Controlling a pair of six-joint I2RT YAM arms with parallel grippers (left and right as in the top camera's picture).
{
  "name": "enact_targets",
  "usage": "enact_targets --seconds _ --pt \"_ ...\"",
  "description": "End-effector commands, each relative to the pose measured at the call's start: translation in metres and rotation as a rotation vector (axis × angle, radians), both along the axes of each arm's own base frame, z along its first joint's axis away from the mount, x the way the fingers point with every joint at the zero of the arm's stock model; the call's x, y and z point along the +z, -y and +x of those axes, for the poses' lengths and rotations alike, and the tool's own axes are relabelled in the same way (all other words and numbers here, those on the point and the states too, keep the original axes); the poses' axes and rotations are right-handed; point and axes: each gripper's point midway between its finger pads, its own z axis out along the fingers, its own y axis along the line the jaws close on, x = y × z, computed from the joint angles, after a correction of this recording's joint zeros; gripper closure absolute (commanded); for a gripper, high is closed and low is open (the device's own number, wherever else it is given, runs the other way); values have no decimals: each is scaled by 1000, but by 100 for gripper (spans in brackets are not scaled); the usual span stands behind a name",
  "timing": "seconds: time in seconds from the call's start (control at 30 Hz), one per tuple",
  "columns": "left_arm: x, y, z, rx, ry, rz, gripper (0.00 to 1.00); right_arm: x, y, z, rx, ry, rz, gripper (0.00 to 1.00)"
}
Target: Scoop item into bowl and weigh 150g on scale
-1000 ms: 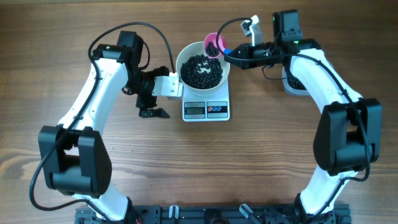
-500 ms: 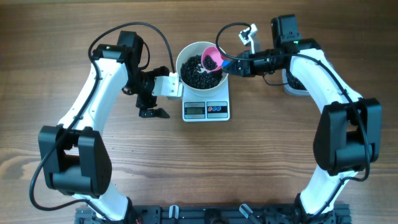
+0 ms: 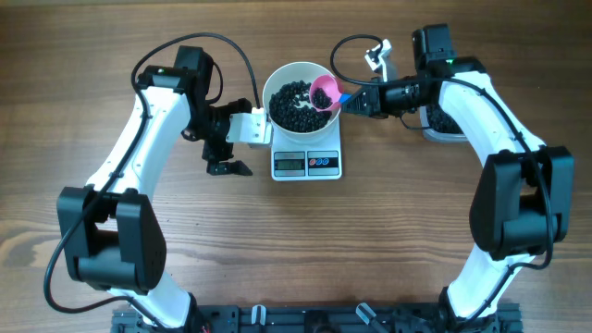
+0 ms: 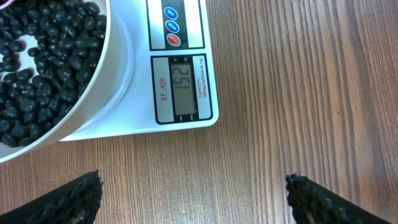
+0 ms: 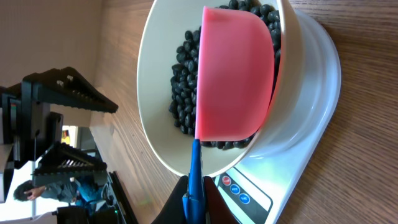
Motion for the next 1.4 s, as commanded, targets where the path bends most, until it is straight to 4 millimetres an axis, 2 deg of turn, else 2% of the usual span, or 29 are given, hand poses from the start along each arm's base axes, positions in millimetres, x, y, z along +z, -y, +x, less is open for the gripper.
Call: enact_targets --seconds 0.0,0.17,0.33,0.43,0.57,0.67,1.13,1.37 --pt "-2 1 -2 -1 -9 0 0 -6 3 -4 27 7 -13 96" --pt "-2 1 -2 -1 -9 0 0 -7 3 -10 53 12 -19 96" --pt "-2 1 -2 -1 -9 0 0 -4 2 -4 55 51 -8 96" --pt "-2 1 -2 -1 -9 0 0 11 -7 9 75 149 65 96" --pt "-2 1 -2 -1 -9 0 0 37 -18 29 140 368 159 96" --pt "-2 1 -2 -1 -9 0 0 43 -23 34 185 483 161 96" --pt "-2 1 -2 -1 -9 0 0 30 -16 44 211 594 36 96" --pt "-2 1 -2 -1 -9 0 0 24 -12 48 194 591 -9 96"
